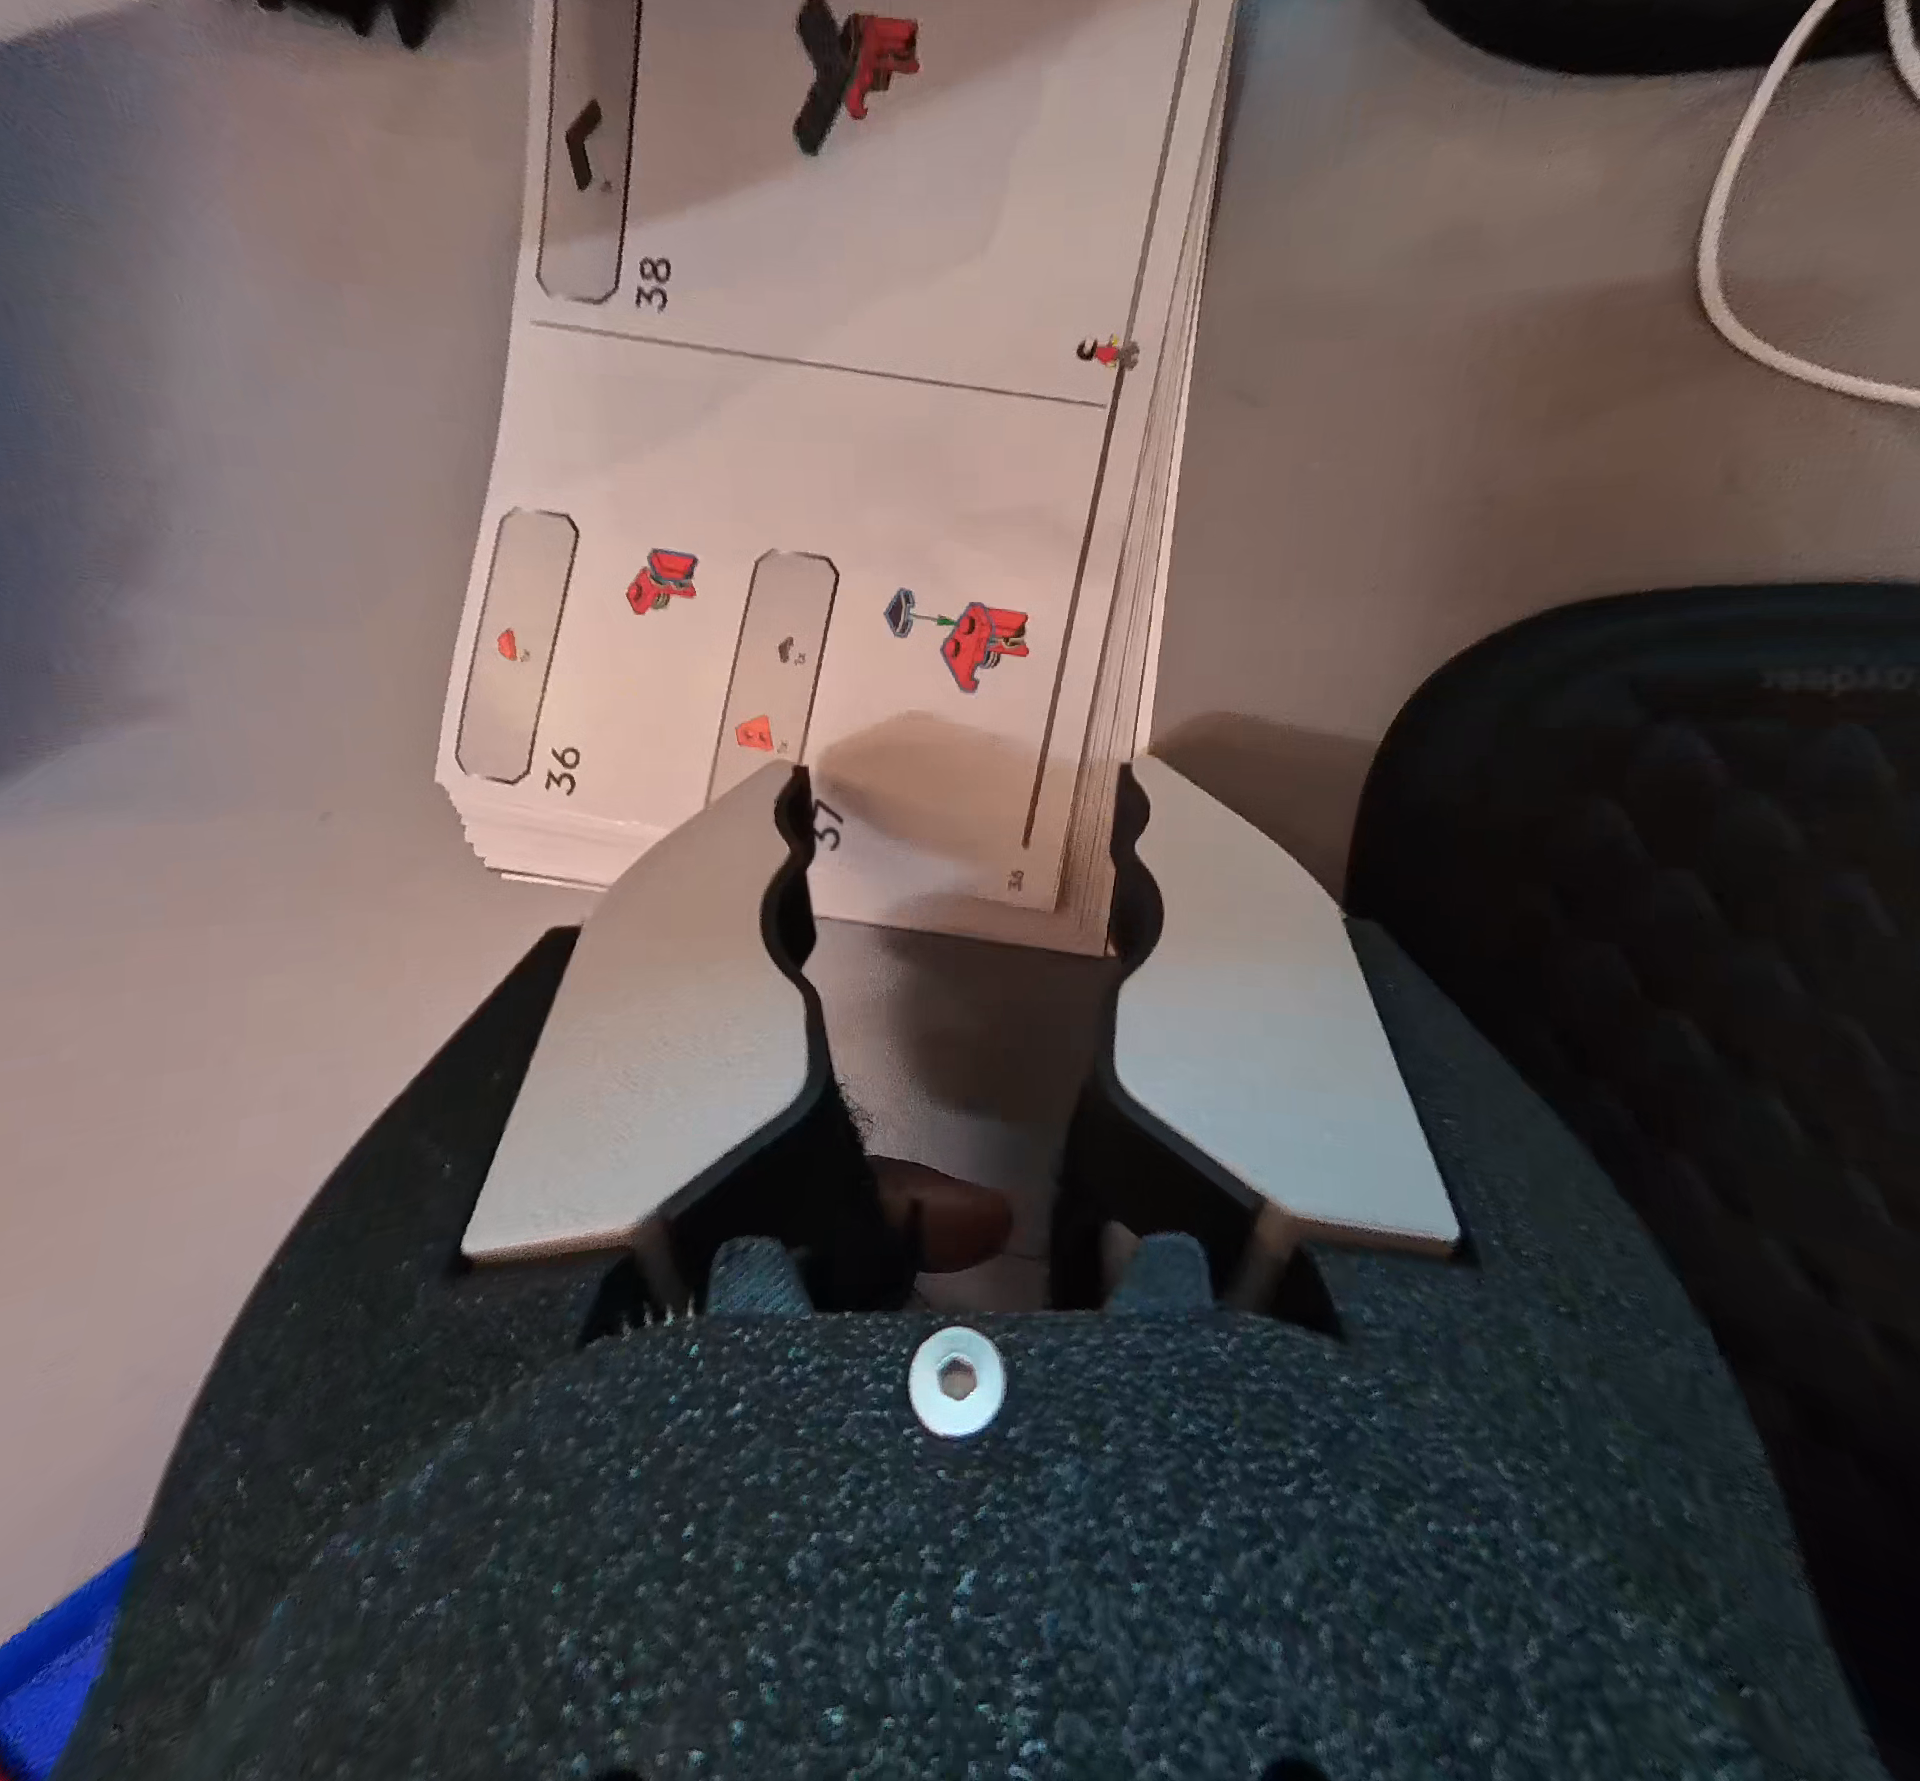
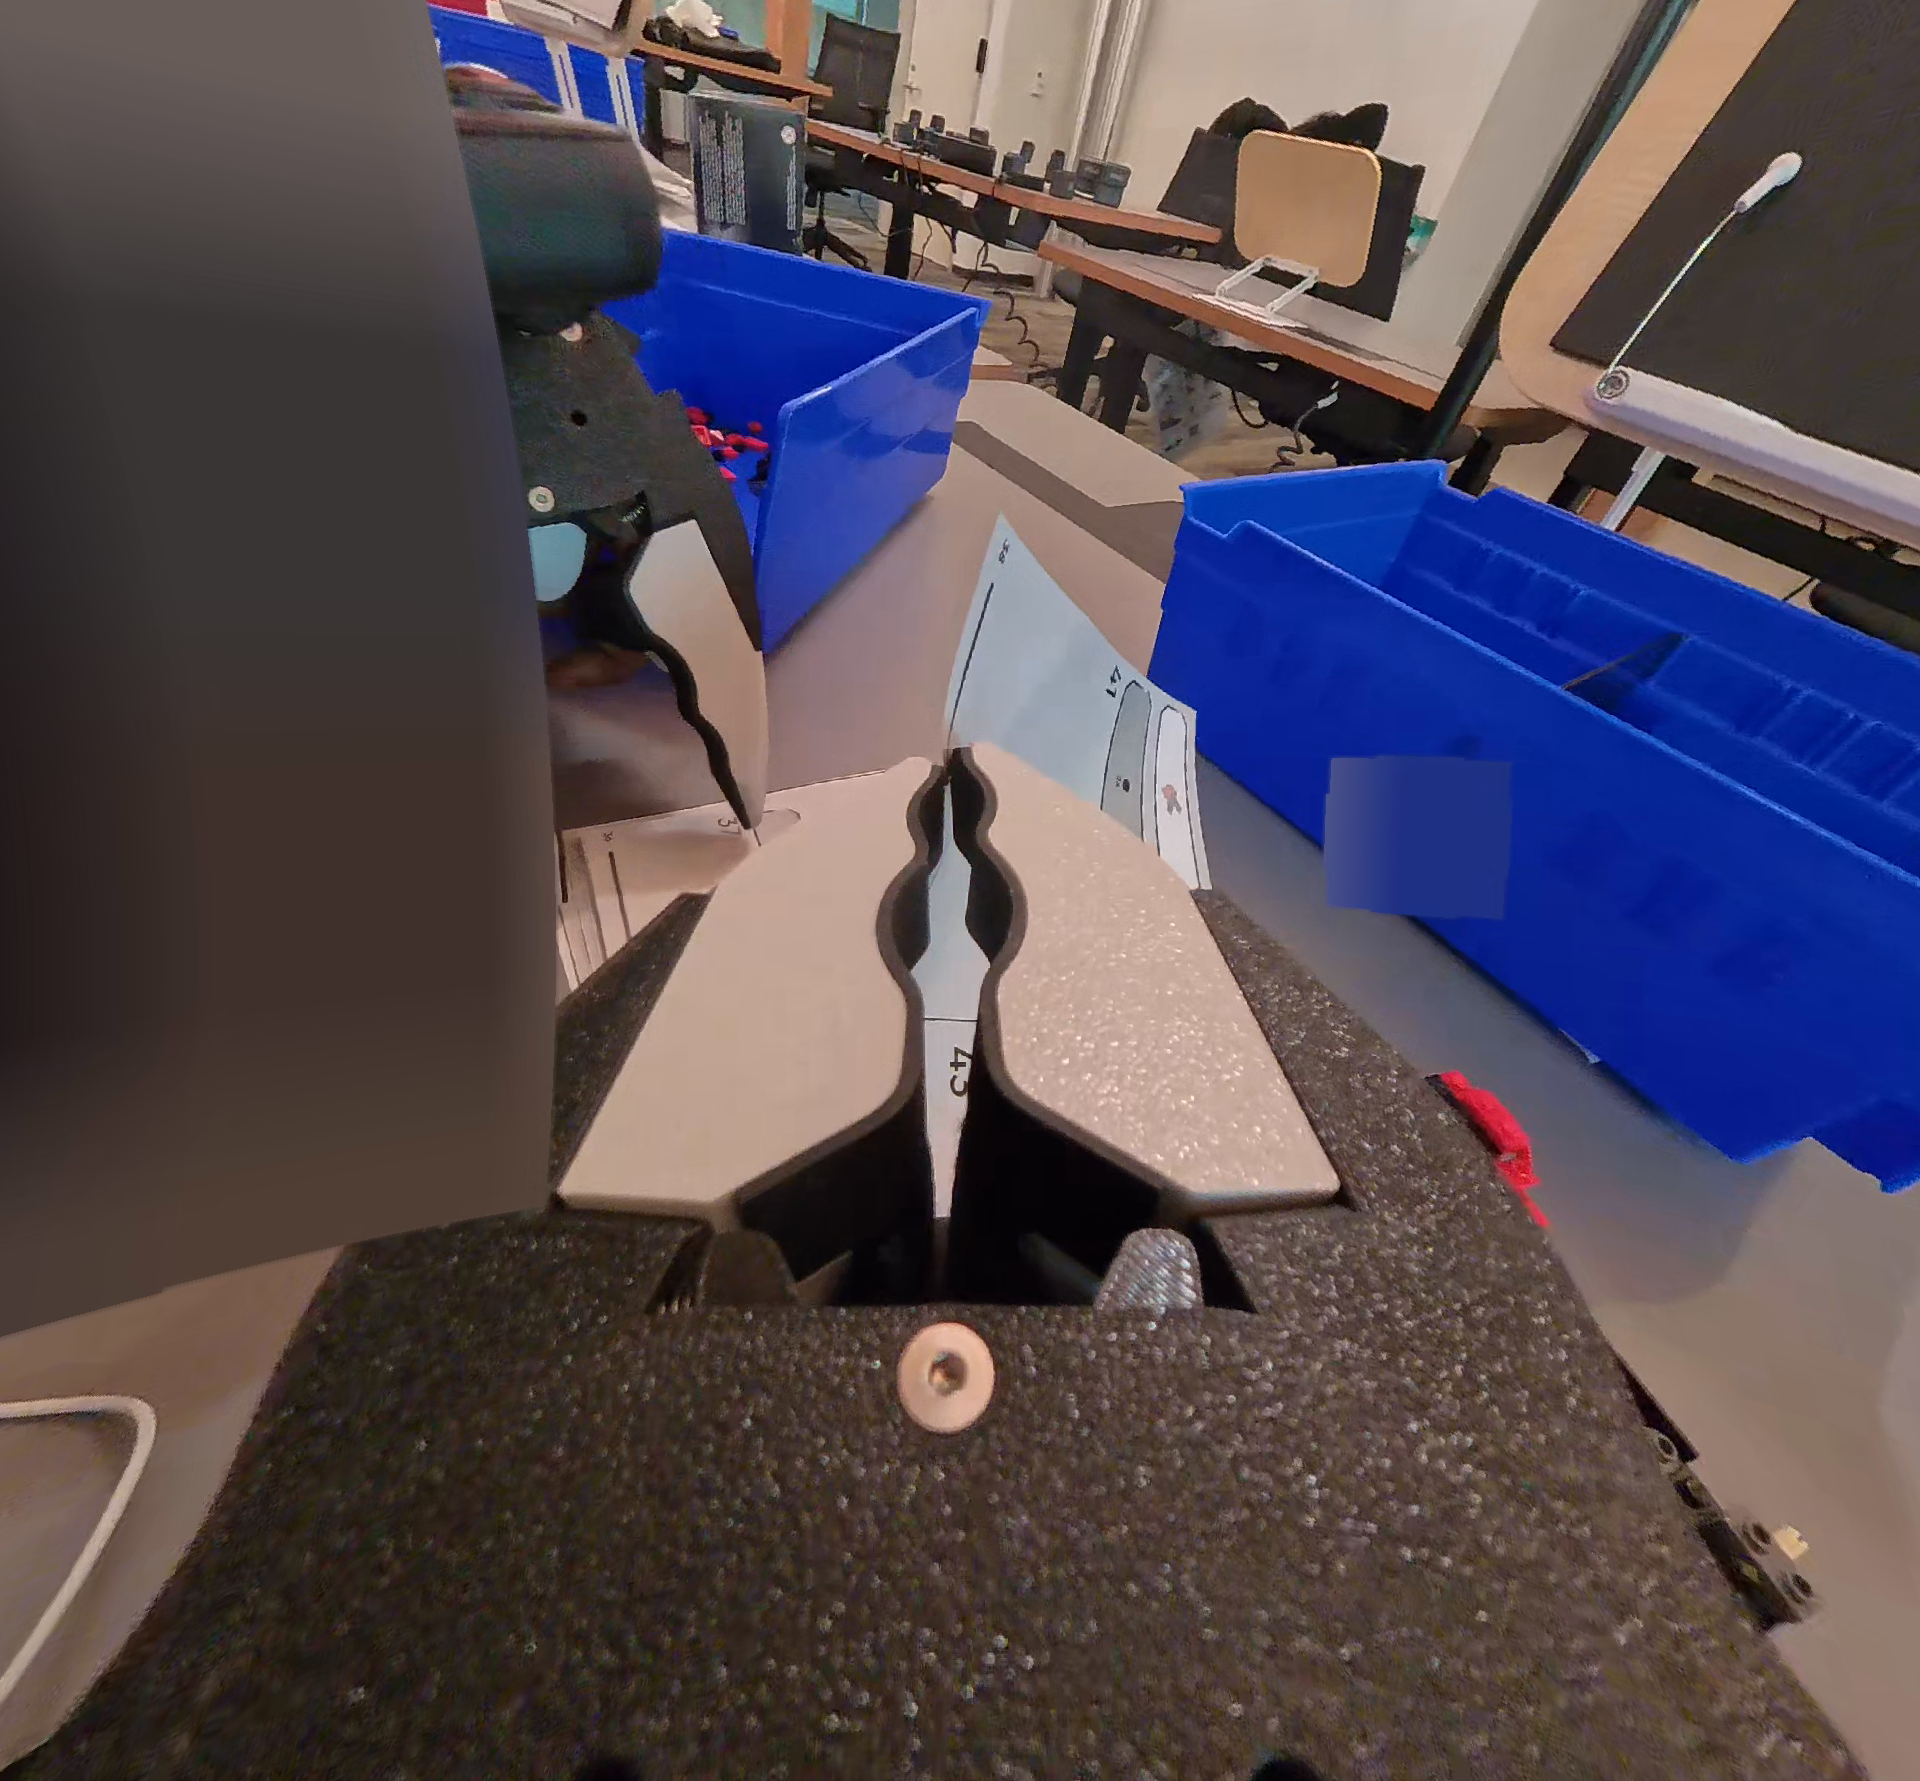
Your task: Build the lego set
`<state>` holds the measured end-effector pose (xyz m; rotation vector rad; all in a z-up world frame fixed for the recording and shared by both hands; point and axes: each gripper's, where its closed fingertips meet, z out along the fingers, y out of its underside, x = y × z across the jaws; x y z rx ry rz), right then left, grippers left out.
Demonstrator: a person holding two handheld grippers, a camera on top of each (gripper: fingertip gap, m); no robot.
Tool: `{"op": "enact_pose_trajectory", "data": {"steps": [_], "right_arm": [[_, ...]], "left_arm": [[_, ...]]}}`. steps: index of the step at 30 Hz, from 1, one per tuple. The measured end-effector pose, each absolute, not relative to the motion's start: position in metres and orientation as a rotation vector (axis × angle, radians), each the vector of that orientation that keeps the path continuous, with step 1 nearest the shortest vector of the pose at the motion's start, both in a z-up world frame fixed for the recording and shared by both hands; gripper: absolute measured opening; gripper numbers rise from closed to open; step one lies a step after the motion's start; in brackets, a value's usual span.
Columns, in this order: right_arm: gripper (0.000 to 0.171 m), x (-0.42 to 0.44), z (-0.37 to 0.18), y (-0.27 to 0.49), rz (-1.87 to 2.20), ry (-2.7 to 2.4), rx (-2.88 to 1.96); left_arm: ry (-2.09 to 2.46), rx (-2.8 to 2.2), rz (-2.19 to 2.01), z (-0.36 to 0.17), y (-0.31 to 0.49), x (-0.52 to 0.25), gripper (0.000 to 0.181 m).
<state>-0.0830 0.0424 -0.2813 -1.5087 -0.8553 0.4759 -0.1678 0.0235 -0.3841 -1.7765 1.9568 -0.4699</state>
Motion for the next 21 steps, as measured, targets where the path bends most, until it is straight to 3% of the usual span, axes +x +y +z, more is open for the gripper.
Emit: {"op": "enact_pose_trajectory", "data": {"steps": [21], "right_arm": [[0.001, -0.091, -0.293, 0.040, 0.499, -0.907, -1.552]], "left_arm": [[1.876, -1.635, -0.390, -0.368, 0.037, -0.155, 0.035]]}}
